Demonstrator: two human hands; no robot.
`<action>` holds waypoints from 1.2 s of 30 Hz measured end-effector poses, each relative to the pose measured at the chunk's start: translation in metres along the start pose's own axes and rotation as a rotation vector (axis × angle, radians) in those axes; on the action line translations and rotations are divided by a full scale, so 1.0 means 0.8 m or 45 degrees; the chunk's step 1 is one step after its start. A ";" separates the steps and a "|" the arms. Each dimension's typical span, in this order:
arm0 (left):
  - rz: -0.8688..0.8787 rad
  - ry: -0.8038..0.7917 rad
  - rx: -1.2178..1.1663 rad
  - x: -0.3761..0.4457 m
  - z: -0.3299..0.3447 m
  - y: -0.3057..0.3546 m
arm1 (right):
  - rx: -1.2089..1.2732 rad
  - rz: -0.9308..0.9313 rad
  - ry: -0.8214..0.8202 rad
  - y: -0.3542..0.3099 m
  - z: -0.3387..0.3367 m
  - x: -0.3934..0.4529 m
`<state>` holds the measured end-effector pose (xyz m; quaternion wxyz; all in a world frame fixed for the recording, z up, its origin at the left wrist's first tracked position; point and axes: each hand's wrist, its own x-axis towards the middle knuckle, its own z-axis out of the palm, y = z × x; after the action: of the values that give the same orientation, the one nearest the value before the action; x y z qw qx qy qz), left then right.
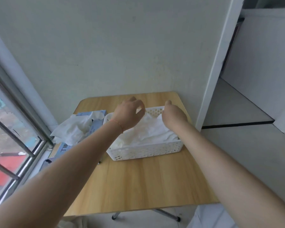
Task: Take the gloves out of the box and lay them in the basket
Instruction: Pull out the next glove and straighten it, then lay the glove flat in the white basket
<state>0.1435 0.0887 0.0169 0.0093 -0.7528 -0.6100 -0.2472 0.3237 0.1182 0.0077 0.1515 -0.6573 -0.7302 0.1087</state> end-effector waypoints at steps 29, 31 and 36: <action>-0.338 0.129 -0.275 -0.103 -0.081 -0.114 | -0.066 -0.573 0.114 -0.186 0.027 -0.041; -0.388 0.218 -0.250 -0.119 -0.094 -0.141 | -0.007 -0.614 0.129 -0.217 0.038 -0.046; -0.641 0.305 -0.211 -0.158 -0.122 -0.202 | 0.072 -0.744 0.059 -0.285 0.065 -0.056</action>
<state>-0.0574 -0.0164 0.0073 -0.0418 -0.5413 -0.7500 -0.3778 0.0977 0.0502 0.0372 0.2111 -0.4171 -0.8816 0.0657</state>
